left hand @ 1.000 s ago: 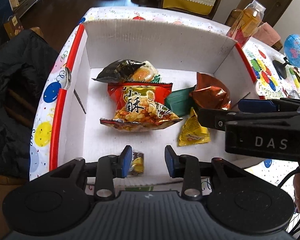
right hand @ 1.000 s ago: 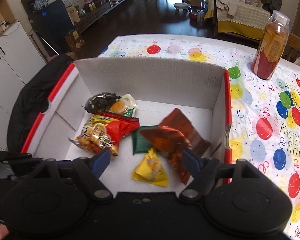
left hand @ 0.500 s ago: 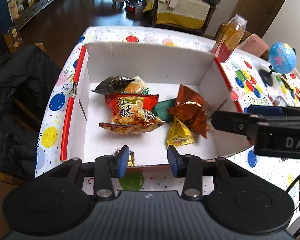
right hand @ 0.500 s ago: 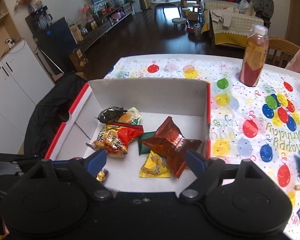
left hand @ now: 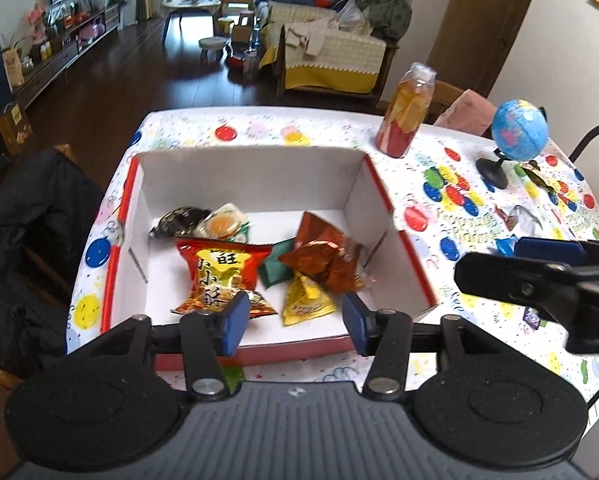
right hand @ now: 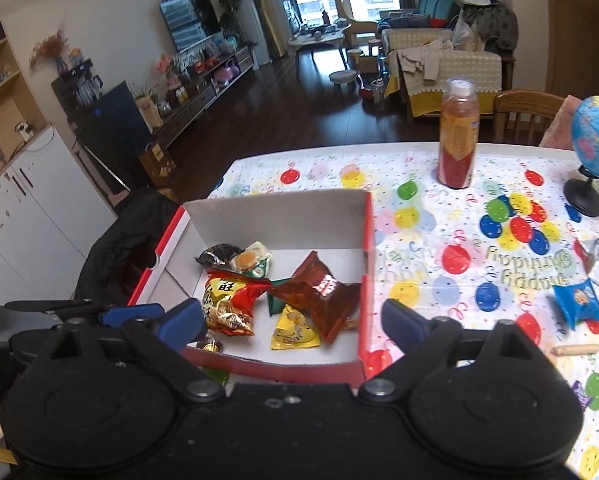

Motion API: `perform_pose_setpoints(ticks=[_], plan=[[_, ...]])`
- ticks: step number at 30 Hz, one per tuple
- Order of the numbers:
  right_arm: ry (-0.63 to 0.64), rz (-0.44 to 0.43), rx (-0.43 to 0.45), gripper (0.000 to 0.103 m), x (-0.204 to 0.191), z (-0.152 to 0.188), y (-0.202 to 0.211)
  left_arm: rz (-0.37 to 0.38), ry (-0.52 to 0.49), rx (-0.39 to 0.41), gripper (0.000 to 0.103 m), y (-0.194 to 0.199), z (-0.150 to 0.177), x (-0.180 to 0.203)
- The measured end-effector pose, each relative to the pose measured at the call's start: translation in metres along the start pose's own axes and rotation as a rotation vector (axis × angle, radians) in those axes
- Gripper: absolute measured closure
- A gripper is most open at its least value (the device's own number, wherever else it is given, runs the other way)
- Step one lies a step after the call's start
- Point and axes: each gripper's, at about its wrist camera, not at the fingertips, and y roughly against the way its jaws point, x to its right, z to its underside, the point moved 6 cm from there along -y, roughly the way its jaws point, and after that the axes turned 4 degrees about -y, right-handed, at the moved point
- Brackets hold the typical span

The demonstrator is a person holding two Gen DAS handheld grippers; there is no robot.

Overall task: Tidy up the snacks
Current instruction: 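Move both tools back from the box toward the blue cookie packet and purple candy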

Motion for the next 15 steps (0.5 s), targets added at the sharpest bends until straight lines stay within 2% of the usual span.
perform_pose_setpoints(ticks=[5,8,13,15], plan=[[-0.031,-0.001,0.032,0.003,0.020,0.002,0.021,0.015,-0.013,0.019,0.046,0.001,-0.006,0.020],[-0.046,-0.002,0.054,0.000,0.034,0.002,0.034,0.023,-0.024,0.026,0.037,0.001,-0.009,0.034],[-0.072,0.018,0.075,0.000,0.066,0.008,0.051,0.039,-0.043,0.040,0.033,-0.002,-0.014,0.060],[-0.079,0.025,0.086,0.000,0.079,0.011,0.058,0.048,-0.044,0.049,0.025,-0.003,-0.016,0.071]])
